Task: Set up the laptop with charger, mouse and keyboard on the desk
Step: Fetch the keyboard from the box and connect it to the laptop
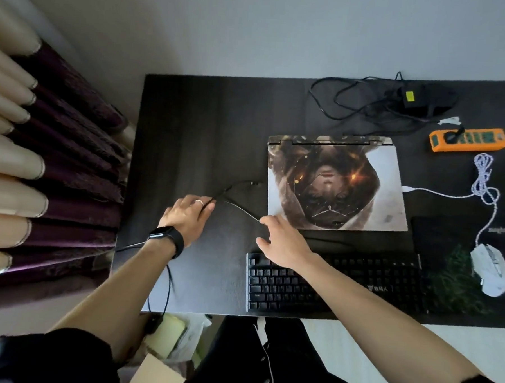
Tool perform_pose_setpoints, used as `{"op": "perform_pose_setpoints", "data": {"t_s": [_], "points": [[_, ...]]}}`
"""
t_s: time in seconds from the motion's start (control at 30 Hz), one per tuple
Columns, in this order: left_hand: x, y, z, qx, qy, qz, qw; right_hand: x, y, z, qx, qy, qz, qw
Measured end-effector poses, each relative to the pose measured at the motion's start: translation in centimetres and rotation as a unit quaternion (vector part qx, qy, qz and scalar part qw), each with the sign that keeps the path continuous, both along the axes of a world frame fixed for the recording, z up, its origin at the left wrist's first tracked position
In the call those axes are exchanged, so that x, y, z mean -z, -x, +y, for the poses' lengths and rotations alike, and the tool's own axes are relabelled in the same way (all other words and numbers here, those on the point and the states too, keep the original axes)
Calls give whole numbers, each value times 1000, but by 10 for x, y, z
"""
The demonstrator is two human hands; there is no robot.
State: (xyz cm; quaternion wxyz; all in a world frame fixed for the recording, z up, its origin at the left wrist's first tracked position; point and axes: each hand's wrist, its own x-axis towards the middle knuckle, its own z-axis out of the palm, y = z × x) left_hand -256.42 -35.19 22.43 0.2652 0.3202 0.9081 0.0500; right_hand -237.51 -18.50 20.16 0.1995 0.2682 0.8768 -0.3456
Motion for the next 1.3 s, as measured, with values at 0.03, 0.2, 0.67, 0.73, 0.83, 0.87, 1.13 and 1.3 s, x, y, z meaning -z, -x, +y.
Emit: {"op": "perform_pose_setpoints", "data": {"t_s": [0.03, 0.2, 0.67, 0.73, 0.83, 0.87, 1.13, 1.3], "points": [[2, 1, -6, -20, -3, -9, 1000, 1, 11, -1, 7, 6, 9, 1000], [0, 15, -25, -131, -57, -41, 989, 10, 63, -15, -49, -5, -19, 999], [-73, 204, 63, -126, -264, 71, 954, 52, 145, -44, -5, -133, -78, 988], [-83, 217, 74, -128, -274, 82, 950, 55, 148, -34, 137, -119, -44, 982], [-94, 233, 82, -120, -338, 119, 926, 55, 151, -21, 237, -105, -11, 966], [-98, 237, 84, -118, -361, 135, 915, 54, 152, -19, 238, -103, -7, 966], [-60, 218, 81, 45, -234, 103, 966, 56, 144, -37, 110, 1, -23, 994], [21, 143, 55, 84, -141, -14, 986, 48, 128, -28, 366, 206, -7, 908]]}}
